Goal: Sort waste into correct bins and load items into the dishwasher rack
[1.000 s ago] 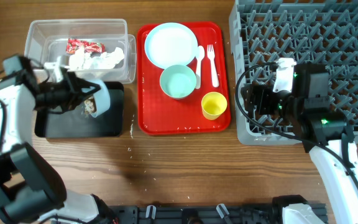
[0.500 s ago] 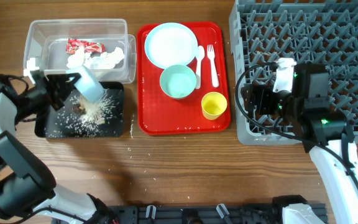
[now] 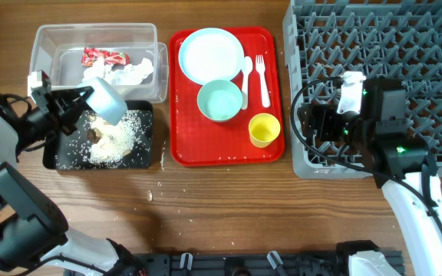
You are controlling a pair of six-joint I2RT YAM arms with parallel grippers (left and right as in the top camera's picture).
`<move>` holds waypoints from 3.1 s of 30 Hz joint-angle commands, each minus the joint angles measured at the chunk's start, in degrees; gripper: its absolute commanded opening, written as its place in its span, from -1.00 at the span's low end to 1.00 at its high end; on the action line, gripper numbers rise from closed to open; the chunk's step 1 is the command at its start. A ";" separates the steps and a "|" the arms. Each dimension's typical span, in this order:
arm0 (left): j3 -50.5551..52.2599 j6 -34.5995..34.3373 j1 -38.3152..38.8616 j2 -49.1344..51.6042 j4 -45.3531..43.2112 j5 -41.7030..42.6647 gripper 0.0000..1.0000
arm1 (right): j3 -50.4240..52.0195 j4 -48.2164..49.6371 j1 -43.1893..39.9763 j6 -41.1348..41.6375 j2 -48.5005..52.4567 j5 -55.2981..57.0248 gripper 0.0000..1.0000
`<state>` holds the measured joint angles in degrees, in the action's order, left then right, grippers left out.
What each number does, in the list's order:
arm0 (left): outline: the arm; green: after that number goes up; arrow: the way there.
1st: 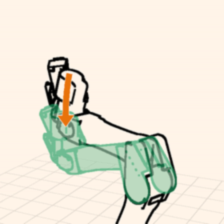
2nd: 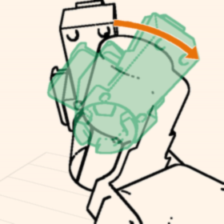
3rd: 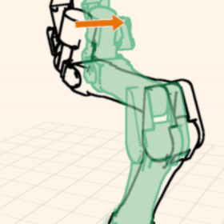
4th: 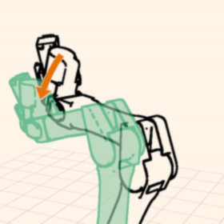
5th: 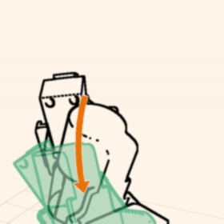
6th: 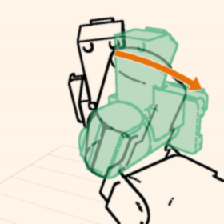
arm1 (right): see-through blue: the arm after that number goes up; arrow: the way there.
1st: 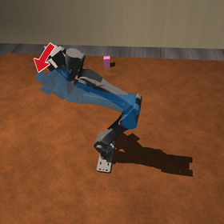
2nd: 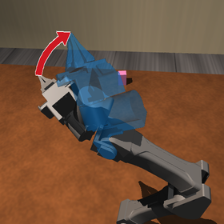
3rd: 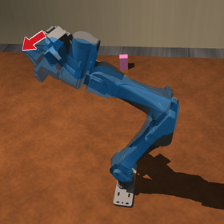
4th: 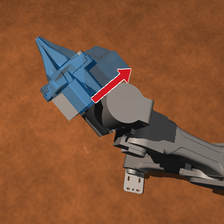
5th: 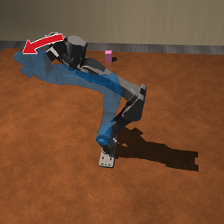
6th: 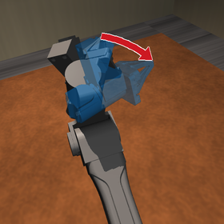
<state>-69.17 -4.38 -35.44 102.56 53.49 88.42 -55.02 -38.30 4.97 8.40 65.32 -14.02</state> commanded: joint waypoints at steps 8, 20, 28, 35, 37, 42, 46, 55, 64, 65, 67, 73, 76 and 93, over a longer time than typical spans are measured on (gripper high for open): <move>0.11 -3.93 -0.46 0.48 -5.22 0.35 -0.92 | -0.94 0.13 0.22 0.74 0.11 0.68 0.85; 0.11 -9.35 9.66 -3.54 -4.96 -15.39 -0.92 | -0.85 -0.17 0.22 0.74 0.11 0.68 0.86; 0.11 -9.90 29.35 -6.58 -5.07 -38.77 -0.92 | -0.85 -0.28 0.22 0.76 0.11 0.66 0.85; 0.11 -12.87 48.41 -6.36 -5.14 -63.21 -0.92 | -0.85 -0.28 0.22 0.79 0.11 0.66 0.86; 0.13 -13.90 53.18 -6.01 -5.09 -70.99 -0.92 | -0.85 -0.26 0.22 0.83 0.11 0.66 0.85; 0.17 -16.04 61.99 -4.48 -7.30 -83.49 -0.92 | -0.85 -0.28 0.22 0.79 0.11 0.66 0.85; 0.17 -16.02 66.62 -2.73 -10.29 -83.60 -0.84 | -0.85 -0.33 0.22 0.81 0.11 0.66 0.85; -1.14 -15.56 69.66 -2.08 -10.45 -83.52 -0.06 | -0.85 -0.22 0.22 0.79 0.11 0.66 0.86; -11.93 -9.53 69.72 -2.08 -13.31 -79.54 0.06 | -0.85 -0.26 0.22 0.76 0.11 0.68 0.86; -11.93 -8.96 69.75 -2.03 -14.14 -78.82 0.06 | -0.85 -0.26 0.22 0.76 0.11 0.68 0.86; -11.89 -7.48 69.85 -1.29 -15.43 -77.79 0.07 | -0.85 -0.26 0.22 0.76 0.11 0.68 0.86; -11.85 -3.28 70.84 3.26 -15.23 -73.77 0.05 | -0.85 -0.26 0.22 0.76 0.11 0.68 0.86; -11.85 -1.14 72.13 5.90 -15.45 -72.37 0.04 | -0.83 -0.31 0.22 0.76 0.11 0.68 0.86; -12.07 -8.61 70.38 6.62 -16.44 -68.87 -0.92 | -0.83 -0.28 0.22 3.28 0.11 -0.48 0.88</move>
<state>-80.60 -7.75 37.69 112.09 37.23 15.22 -55.02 -38.57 4.95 8.82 65.32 -14.02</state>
